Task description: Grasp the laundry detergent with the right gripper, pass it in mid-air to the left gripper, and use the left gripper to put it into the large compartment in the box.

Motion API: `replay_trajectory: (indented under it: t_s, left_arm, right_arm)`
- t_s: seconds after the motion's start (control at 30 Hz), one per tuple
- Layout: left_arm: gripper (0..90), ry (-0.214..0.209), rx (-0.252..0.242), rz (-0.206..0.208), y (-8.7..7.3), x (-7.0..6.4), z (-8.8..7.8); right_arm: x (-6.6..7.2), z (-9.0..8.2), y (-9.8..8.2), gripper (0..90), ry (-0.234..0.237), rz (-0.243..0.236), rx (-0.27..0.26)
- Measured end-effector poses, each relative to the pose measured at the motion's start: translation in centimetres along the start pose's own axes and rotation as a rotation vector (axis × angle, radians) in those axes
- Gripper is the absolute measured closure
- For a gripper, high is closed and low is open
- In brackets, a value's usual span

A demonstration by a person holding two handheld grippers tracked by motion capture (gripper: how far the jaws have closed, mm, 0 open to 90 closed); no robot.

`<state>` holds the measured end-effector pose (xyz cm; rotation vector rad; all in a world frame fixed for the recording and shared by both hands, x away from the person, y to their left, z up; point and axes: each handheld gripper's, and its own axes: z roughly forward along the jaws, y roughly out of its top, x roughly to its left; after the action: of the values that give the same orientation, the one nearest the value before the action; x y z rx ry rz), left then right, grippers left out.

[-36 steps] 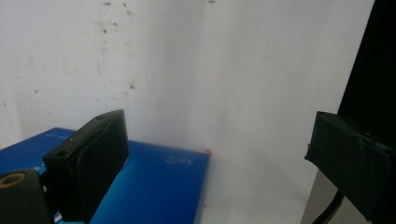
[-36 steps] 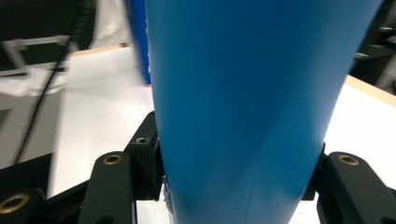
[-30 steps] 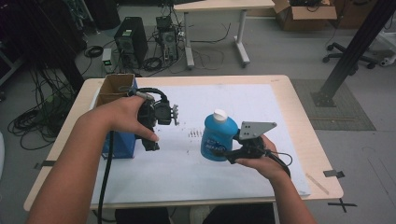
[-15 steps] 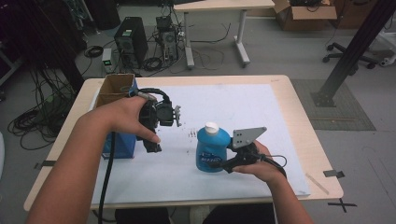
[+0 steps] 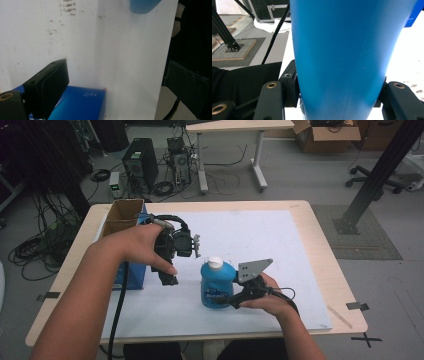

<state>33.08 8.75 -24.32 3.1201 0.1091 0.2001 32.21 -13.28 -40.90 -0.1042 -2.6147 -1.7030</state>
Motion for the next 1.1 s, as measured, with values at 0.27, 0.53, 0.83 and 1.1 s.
replay_trajectory:
  t_s: [0.27,0.53,0.83,1.1]
  left_arm:
    - [5.1,-0.004,0.008,0.015,0.6,-0.4,-0.1]
    - [4.9,-0.01,0.013,0.029,1.1,-0.7,-0.2]
    - [4.5,-0.011,0.026,0.025,1.3,-0.9,-0.4]
    - [4.6,-0.02,0.04,0.015,1.5,-1.1,-0.4]
  right_arm:
    - [0.2,1.7,0.3,42.9,0.006,-0.01,-0.003]
    - [0.1,3.4,0.7,42.9,0.014,-0.019,-0.002]
    - [-0.1,4.9,1.3,42.9,0.027,-0.026,-0.01]
    - [-0.1,5.5,1.5,42.8,0.026,-0.025,-0.009]
